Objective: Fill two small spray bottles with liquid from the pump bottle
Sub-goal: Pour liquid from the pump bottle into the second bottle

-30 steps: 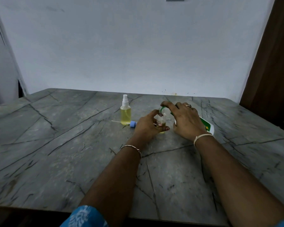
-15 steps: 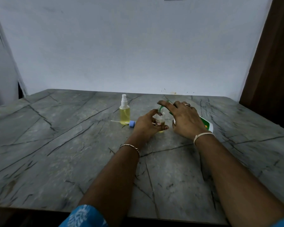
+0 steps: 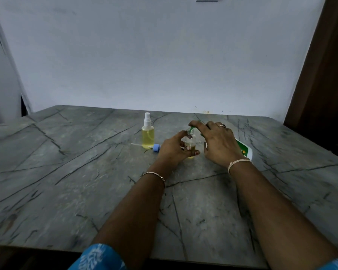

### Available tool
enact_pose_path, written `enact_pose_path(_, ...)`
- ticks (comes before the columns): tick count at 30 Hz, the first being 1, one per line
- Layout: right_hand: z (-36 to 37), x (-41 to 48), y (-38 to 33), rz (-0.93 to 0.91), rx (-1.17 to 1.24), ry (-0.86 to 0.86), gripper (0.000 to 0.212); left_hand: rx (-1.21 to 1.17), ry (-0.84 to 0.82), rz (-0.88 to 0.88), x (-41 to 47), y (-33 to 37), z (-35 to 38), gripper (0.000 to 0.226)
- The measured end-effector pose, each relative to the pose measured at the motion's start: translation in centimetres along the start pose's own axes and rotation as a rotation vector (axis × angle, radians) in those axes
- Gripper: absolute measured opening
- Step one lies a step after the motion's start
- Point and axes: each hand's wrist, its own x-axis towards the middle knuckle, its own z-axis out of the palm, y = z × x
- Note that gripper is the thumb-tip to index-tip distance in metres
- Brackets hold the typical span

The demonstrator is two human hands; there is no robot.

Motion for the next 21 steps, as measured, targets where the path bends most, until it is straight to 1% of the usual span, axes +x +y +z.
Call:
enact_pose_path(2, -0.12, -0.17, 0.02, -0.003, -0.002, -0.005, 0.084, 0.009, -0.002, 0.006, -0.03, 0.02, -0.06, 0.058)
enact_pose_path(9, -0.07, -0.06, -0.14, 0.001, 0.028, 0.0, 0.074, 0.005, -0.001, 0.014, 0.08, -0.19, 0.05, 0.058)
enact_pose_path(13, 0.06, 0.0, -0.08, 0.014, 0.04, 0.032, 0.066, 0.03, 0.002, 0.02, 0.21, -0.3, 0.19, 0.07)
enact_pose_path(15, 0.06, 0.1, -0.13, 0.017, 0.048, 0.041, 0.063, 0.041, 0.006, 0.024, 0.28, -0.39, 0.25, 0.072)
enact_pose_path(18, 0.08, 0.09, -0.11, 0.016, 0.041, 0.04, 0.065, 0.053, 0.024, 0.036, 0.39, -0.49, 0.27, 0.065)
enact_pose_path(21, -0.02, -0.12, -0.01, 0.016, 0.021, 0.014, 0.071, 0.056, 0.036, 0.043, 0.34, -0.5, 0.23, 0.066)
